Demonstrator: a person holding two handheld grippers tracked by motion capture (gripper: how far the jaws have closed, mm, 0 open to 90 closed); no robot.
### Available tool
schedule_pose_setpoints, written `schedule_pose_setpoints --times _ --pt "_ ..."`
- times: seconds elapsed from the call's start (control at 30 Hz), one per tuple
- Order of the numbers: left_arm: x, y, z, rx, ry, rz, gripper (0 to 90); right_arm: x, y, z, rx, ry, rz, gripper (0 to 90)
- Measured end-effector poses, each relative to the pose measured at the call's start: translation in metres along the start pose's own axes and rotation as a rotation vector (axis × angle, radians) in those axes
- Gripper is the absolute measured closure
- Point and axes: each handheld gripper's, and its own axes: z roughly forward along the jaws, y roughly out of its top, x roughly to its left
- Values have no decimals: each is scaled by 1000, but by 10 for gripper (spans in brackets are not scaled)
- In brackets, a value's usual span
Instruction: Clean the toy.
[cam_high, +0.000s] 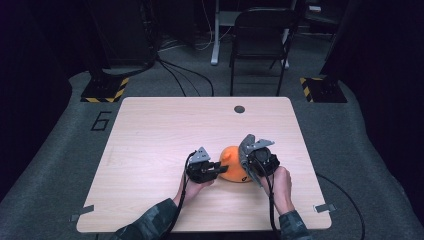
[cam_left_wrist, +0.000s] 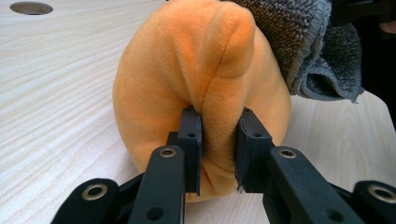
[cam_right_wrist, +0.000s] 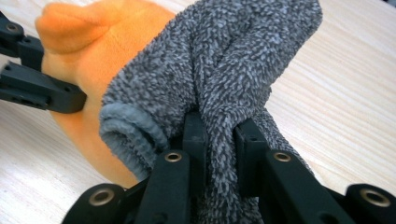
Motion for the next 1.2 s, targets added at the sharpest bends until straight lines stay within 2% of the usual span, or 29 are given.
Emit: schedule_pose_setpoints --times 0.13,0.33,0.5,0.53,0.83,0.87,1.03,1.17,1.2 --pt "0 1 0 3 -11 9 684 -2 -4 3 2 6 -2 784" --pt "2 4 -2 -2 -22 5 508 -3 -5 5 3 10 2 786" --pt "2 6 -5 -7 -1 15 382 -3 -6 6 9 13 0 787" --pt "2 6 -5 -8 1 2 366 -3 -6 6 8 12 2 787" --pt "4 7 -12 -8 34 -9 280 -6 -7 6 5 17 2 787" --pt "4 7 -13 -3 38 -8 242 -6 -7 6 5 17 2 787" --pt "7 4 -19 -12 76 -34 205 -6 -7 6 5 16 3 787" --pt "9 1 -22 -2 101 -54 184 -6 -8 6 6 15 7 787" --pt "10 1 -22 2 105 -45 180 -6 -8 6 1 14 7 787"
